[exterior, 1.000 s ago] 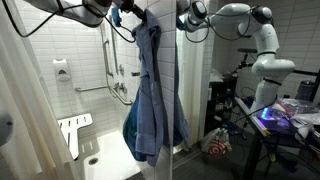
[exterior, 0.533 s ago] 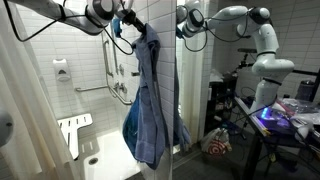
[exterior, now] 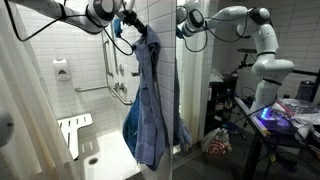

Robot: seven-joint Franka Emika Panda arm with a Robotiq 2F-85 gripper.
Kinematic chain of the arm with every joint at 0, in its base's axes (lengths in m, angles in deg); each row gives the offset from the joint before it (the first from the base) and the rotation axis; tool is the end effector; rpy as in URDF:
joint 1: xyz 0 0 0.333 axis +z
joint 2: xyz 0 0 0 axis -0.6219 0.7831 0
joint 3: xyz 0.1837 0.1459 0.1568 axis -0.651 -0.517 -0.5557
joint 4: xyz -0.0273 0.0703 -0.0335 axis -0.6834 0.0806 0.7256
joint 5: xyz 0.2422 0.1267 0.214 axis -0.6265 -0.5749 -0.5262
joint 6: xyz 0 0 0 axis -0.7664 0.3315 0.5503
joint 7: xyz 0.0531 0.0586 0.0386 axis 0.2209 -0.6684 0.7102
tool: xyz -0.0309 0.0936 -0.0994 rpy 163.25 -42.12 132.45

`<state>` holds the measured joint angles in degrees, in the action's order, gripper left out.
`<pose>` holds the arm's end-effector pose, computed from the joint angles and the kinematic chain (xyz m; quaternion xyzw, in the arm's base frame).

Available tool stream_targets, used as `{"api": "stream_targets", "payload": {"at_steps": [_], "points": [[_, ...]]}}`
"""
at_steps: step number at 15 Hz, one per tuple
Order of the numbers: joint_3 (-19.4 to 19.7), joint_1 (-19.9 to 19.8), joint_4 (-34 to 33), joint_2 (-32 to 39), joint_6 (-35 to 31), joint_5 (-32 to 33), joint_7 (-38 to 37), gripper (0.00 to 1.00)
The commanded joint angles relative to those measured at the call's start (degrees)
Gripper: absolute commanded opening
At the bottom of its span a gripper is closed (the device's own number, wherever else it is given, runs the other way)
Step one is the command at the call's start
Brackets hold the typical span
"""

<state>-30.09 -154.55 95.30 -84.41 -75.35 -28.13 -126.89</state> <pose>0.5995 -0.1261 0.6055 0.6884 -0.5205 0.5052 0.0047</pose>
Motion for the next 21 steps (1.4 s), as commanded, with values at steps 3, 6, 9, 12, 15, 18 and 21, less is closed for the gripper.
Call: {"api": "stream_targets", "payload": {"at_steps": [3,6,9,12,15,18,21], "points": [[7.49,3.02,-3.12,1.07,1.47,-0.20,1.55,0.01],[13.49,6.96,-4.34,1.21,1.27,0.60,0.96,0.01],[21.02,11.56,-5.50,1.17,0.26,1.68,0.51,0.01],[29.03,16.55,-6.98,1.57,0.00,2.87,0.54,0.01],[33.09,19.63,-7.78,1.81,-0.33,5.06,-0.56,0.01],[32.19,19.90,-7.48,2.35,-0.56,8.99,-2.23,0.01],[28.85,18.51,-7.11,3.55,0.01,12.62,-3.72,0.01]]}}
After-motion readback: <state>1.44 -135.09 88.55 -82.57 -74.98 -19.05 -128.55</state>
